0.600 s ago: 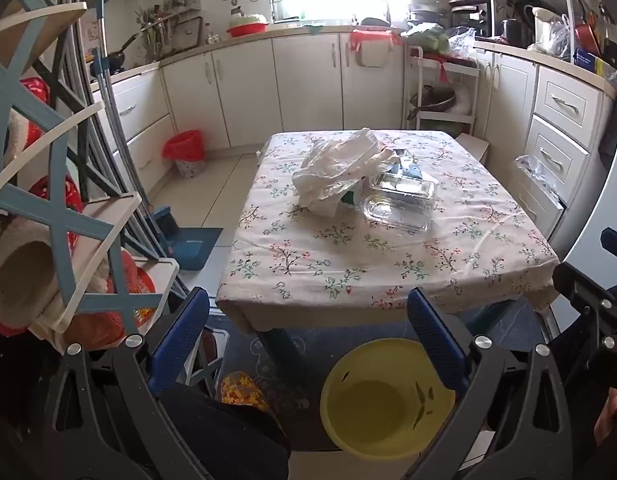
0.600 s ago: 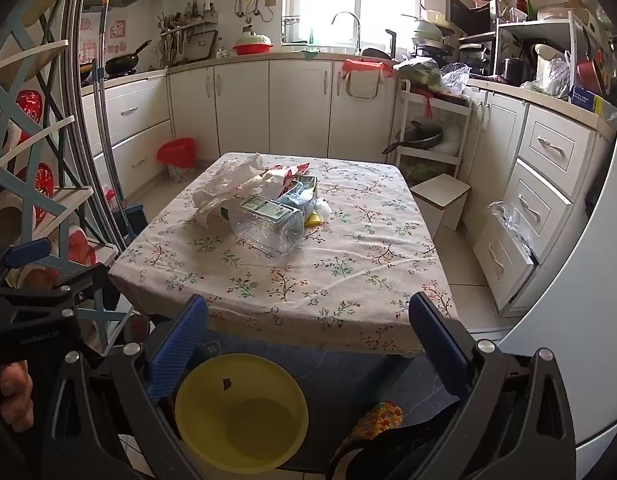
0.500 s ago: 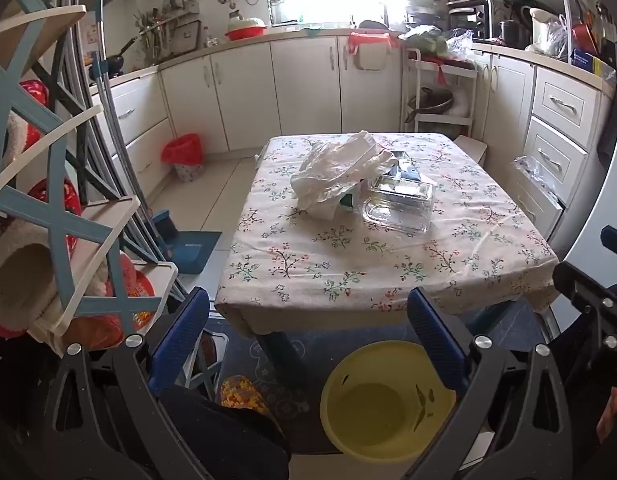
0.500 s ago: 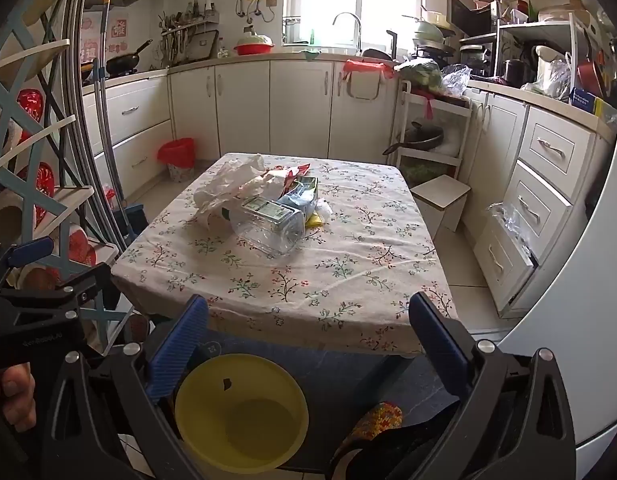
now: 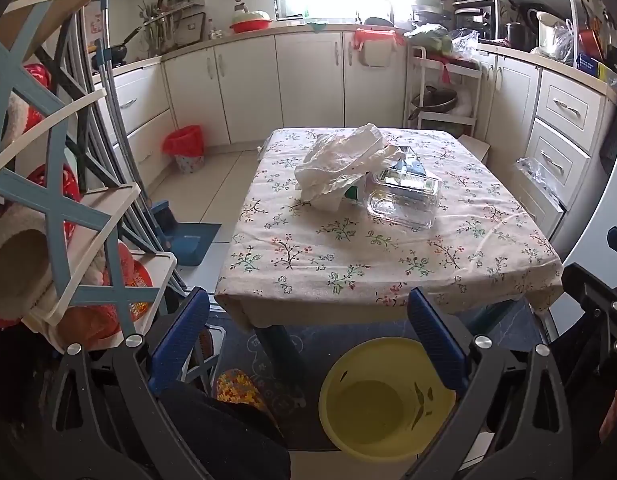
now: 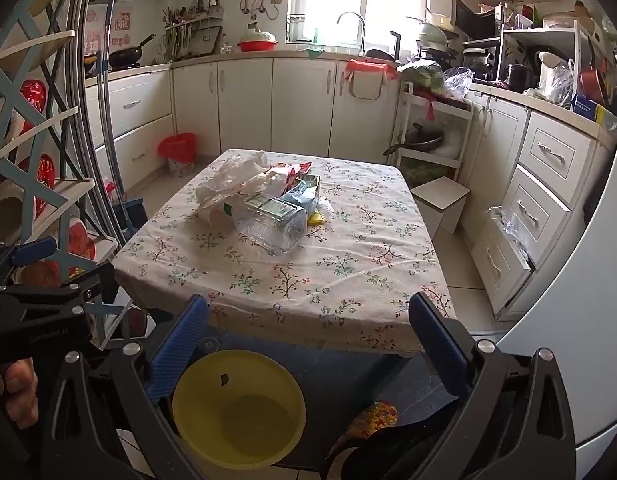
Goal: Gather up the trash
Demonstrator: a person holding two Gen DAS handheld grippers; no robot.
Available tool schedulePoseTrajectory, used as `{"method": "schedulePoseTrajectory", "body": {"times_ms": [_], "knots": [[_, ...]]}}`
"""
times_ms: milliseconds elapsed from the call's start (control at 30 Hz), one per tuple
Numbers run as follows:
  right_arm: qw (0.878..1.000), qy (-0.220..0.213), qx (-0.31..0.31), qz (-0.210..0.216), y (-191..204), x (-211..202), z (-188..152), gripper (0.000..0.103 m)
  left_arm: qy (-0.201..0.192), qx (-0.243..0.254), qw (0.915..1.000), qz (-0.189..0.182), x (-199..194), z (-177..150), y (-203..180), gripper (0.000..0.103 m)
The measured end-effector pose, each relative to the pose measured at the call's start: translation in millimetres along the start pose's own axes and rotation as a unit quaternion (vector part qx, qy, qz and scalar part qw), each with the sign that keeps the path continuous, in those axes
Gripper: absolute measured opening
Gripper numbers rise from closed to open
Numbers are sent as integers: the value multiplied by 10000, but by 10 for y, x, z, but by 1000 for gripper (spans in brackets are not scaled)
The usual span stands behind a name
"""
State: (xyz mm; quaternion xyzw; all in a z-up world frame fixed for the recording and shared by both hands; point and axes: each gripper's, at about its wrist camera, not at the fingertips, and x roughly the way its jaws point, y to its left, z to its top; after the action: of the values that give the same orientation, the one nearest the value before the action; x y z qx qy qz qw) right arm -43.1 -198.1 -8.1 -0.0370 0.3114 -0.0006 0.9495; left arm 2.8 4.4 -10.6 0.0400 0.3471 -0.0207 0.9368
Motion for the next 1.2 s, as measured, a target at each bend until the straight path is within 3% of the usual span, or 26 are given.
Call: {"method": "schedulePoseTrajectory", "body": {"times_ms": [1000, 1200], "knots": [[9999, 138, -86, 6, 2, 152, 2, 96, 126, 49, 9996, -244, 181, 41, -73, 95], [9997, 216, -82, 118, -8, 263, 15, 96, 178, 91, 9997, -131, 312, 148, -102, 95]]}}
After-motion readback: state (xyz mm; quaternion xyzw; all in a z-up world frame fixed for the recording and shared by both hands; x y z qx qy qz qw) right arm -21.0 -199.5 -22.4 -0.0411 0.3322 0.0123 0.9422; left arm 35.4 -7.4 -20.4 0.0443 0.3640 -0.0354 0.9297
